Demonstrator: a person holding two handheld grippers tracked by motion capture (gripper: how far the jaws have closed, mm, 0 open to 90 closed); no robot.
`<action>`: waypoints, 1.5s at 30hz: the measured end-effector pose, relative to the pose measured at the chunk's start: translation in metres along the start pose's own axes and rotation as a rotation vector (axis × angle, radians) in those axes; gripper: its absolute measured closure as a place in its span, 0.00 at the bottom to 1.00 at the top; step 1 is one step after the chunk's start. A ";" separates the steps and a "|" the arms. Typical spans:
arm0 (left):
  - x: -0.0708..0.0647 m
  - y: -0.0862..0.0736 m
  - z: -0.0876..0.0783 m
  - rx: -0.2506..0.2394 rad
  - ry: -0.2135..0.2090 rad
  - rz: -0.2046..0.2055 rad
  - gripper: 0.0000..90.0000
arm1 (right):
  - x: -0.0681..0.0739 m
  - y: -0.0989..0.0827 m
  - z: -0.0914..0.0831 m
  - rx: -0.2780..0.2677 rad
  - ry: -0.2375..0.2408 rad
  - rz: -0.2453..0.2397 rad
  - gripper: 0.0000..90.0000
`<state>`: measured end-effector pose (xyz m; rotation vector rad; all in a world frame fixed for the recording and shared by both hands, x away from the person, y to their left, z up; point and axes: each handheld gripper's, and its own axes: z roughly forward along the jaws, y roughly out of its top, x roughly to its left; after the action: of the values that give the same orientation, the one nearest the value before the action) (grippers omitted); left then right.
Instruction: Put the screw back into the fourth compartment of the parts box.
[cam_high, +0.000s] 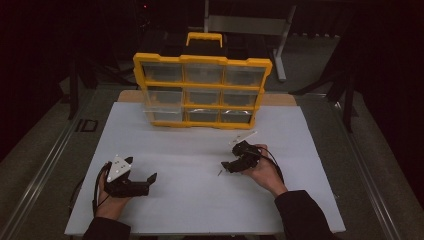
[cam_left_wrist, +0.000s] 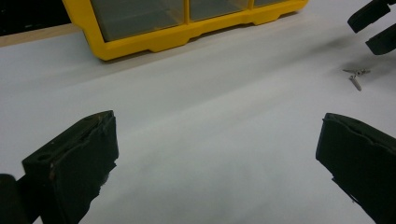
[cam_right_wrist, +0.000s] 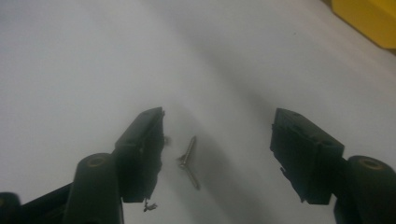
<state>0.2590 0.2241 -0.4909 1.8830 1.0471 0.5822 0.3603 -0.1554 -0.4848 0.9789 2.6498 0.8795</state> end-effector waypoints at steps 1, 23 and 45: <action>0.000 0.000 0.000 0.000 0.000 0.000 0.00 | 0.000 0.000 0.000 0.000 0.000 0.000 0.40; 0.000 0.000 0.001 0.006 -0.001 0.003 0.00 | 0.007 -0.003 0.023 0.134 -0.004 0.007 0.87; 0.000 -0.001 0.001 0.008 0.001 0.000 0.00 | 0.011 0.000 0.021 0.147 -0.012 -0.009 0.98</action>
<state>0.2597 0.2237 -0.4920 1.8900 1.0512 0.5796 0.3593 -0.1384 -0.5015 1.0003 2.7387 0.6832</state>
